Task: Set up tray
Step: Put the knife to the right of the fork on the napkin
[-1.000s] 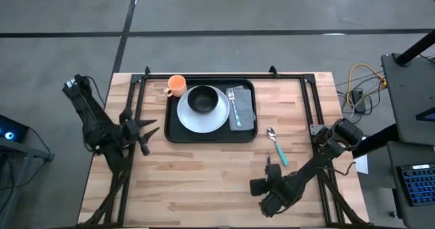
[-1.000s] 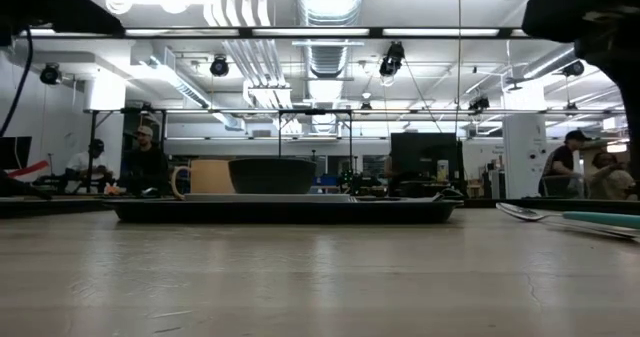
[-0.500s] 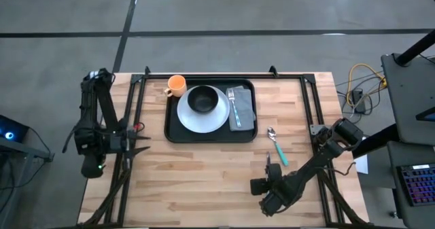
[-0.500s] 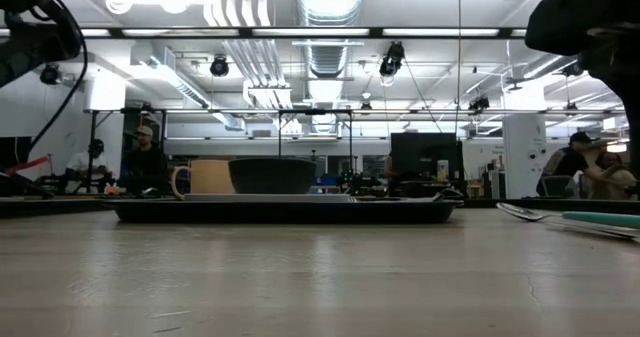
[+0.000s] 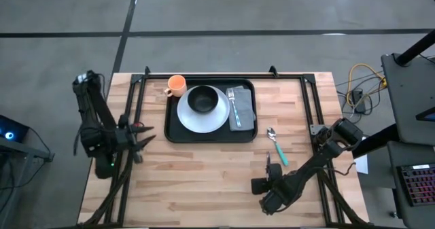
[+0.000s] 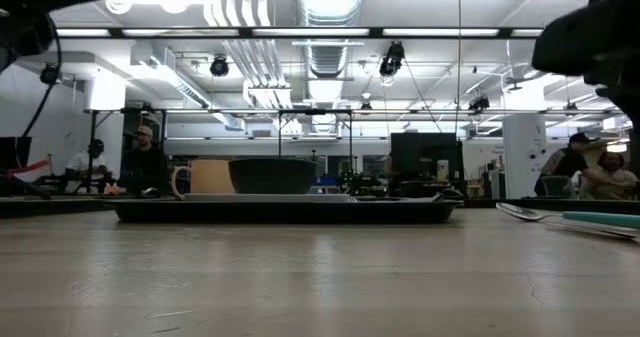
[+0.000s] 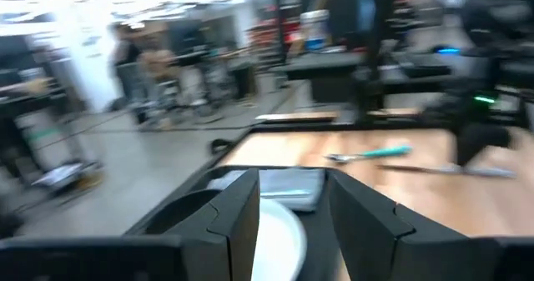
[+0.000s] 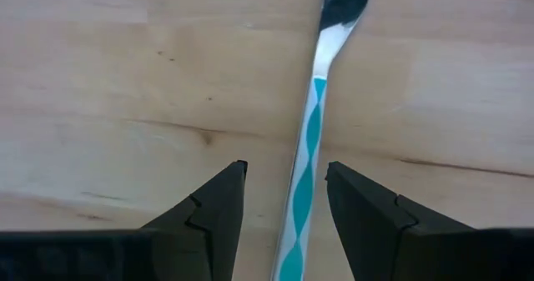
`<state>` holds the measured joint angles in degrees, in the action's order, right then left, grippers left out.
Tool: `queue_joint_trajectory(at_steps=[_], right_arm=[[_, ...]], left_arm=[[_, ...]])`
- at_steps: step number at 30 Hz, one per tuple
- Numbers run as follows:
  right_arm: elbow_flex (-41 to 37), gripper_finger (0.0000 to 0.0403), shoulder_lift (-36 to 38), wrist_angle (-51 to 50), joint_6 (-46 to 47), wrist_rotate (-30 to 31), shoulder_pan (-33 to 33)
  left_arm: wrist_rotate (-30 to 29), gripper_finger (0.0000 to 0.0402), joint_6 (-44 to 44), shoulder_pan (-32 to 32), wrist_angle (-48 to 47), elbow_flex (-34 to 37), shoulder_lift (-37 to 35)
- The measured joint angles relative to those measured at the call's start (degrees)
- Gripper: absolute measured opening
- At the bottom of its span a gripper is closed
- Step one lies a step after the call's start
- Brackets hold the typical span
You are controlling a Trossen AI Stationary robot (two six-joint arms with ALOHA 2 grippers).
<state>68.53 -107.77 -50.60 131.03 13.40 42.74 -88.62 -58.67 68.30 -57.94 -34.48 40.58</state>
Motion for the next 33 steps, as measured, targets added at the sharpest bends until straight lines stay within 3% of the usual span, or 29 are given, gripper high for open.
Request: queue_joint_trajectory(at_steps=[8, 17, 21, 26, 29, 33], right_arm=[[-4.4, 0.016, 0.2, 7.3, 0.2, -1.2, -0.6], [-4.7, 0.0152, 0.5, 7.8, 0.1, -2.8, -0.6], [-4.2, 0.0112, 0.4, 7.7, -0.3, -4.3, -0.5], [-4.1, 0.0027, 0.3, 7.8, -1.3, -4.7, -0.5], [-3.2, 0.0019, 0.4, 4.7, -1.7, -5.0, -1.0], [2.1, 0.0016, 1.0, -9.4, -2.0, -5.3, -2.6]], left_arm=[[-0.3, 0.0124, -0.1, -17.9, 4.7, 0.0, 2.9], [1.2, 0.0124, 0.0, -39.2, 5.5, -1.2, 6.5], [1.4, 0.0124, 0.5, -41.7, 5.9, -1.6, 7.9], [1.6, 0.0124, 0.8, -42.2, 5.9, -2.7, 9.4], [1.8, 0.0124, 1.0, -42.2, 6.0, -3.2, 10.2], [2.0, 0.0124, 1.0, -42.2, 6.0, -3.2, 11.0]])
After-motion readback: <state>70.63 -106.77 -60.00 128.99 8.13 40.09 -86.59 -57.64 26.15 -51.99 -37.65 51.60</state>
